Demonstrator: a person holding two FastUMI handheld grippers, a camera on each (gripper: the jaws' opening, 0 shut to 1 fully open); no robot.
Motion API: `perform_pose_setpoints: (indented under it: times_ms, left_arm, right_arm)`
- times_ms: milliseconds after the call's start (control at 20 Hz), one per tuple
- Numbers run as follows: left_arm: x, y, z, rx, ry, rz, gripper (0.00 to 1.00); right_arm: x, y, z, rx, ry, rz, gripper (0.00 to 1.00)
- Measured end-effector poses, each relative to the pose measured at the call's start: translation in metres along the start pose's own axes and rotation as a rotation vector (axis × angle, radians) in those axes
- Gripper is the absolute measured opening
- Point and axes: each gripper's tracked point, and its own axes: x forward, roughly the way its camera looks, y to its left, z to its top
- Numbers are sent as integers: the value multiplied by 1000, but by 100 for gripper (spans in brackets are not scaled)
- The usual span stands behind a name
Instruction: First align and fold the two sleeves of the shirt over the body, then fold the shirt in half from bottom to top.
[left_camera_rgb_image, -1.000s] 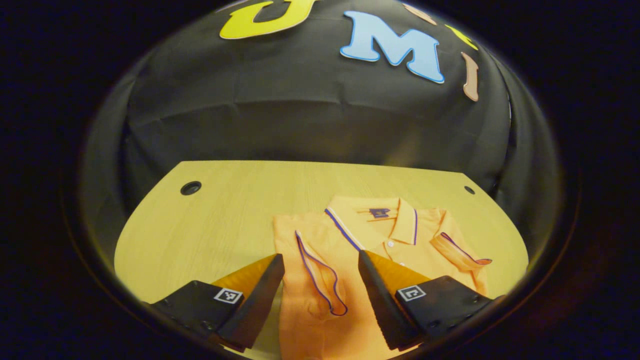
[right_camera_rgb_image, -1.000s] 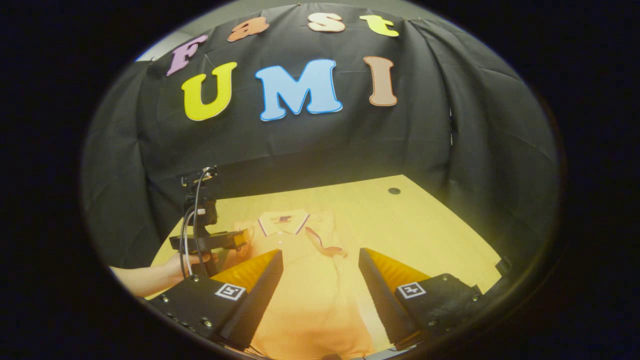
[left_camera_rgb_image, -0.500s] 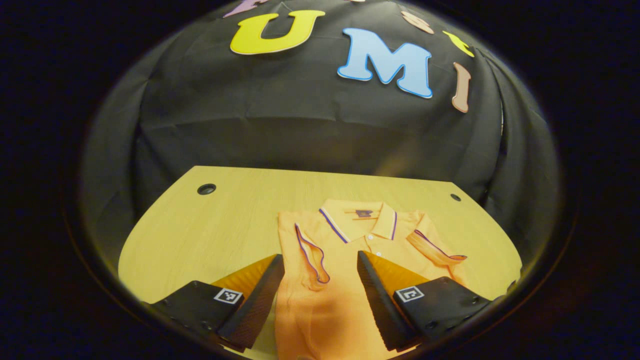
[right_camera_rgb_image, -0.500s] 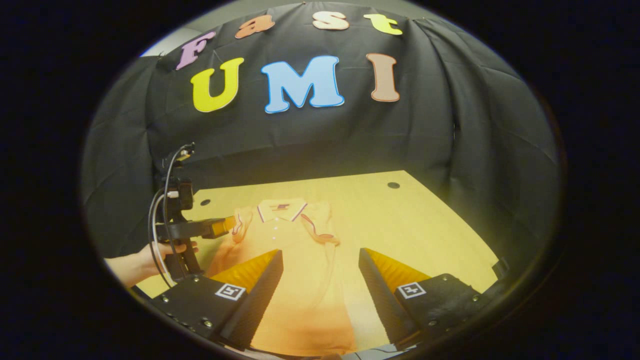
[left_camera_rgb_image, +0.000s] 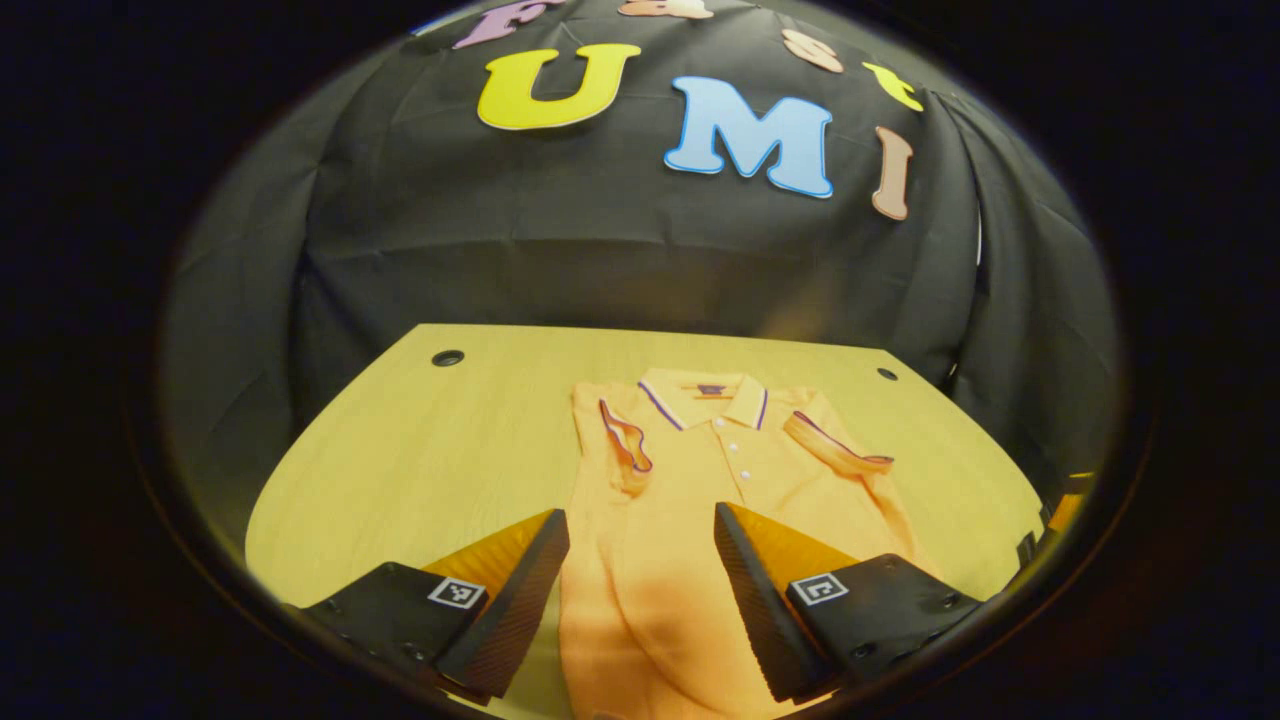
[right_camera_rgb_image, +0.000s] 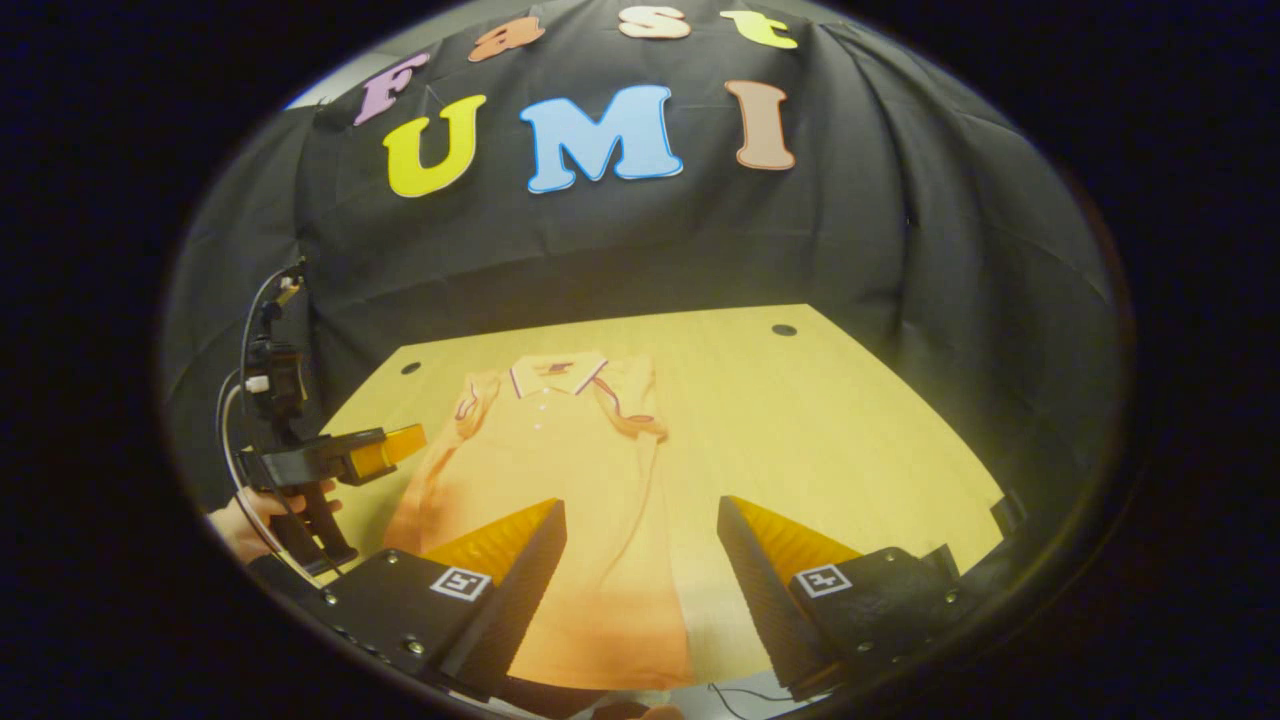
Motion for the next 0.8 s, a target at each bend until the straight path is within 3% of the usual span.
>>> perform_pose_setpoints:
  times_ms: [800]
  left_arm:
    - [-119,12,-101,-43,88,56,94]
  right_arm:
    - [-2,6,-93,-116,172,65,95]
